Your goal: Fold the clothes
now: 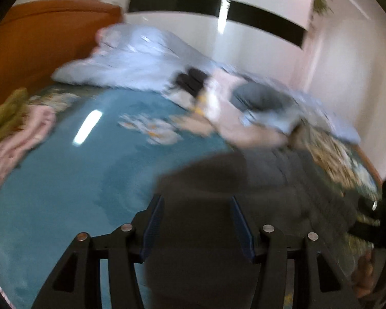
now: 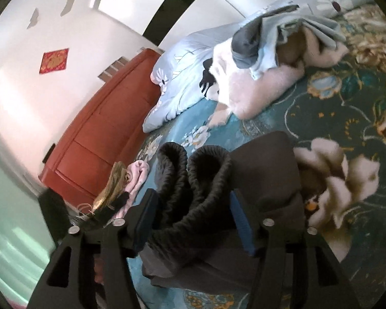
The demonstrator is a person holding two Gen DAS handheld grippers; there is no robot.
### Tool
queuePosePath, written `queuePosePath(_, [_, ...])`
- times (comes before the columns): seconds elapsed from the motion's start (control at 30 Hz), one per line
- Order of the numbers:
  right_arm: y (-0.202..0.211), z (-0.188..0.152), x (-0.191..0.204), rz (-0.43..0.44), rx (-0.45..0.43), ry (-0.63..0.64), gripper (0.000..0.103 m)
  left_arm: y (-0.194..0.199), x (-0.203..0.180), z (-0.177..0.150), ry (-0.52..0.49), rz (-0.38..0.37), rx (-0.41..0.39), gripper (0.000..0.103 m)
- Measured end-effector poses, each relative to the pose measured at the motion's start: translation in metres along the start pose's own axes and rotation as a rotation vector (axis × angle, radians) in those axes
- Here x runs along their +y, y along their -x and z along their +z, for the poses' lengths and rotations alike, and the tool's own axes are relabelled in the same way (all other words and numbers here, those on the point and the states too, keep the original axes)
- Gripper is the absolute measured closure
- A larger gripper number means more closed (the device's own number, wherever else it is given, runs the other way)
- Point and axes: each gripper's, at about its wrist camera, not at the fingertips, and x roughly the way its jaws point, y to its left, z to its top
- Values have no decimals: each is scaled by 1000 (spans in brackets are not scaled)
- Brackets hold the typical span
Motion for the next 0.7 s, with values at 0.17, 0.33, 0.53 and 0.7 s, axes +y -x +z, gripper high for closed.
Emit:
queuePosePath(0.17, [15,-8,-6,15,13,-14,22,-21,-54,-21,-199,1,66,46])
queuePosePath(0.33, [5,-15,5,0,21,13,16,-12,-38,-23,-124,-82,84,46])
queuePosePath(0.53, [-9,-18,-5,-83,38,-7,16,16,13,-21,35,-73,41,46])
queuePosePath(0.7, [-17,-24,-5,-41,46,-41,16,25,60,-23,178,-16,23,46])
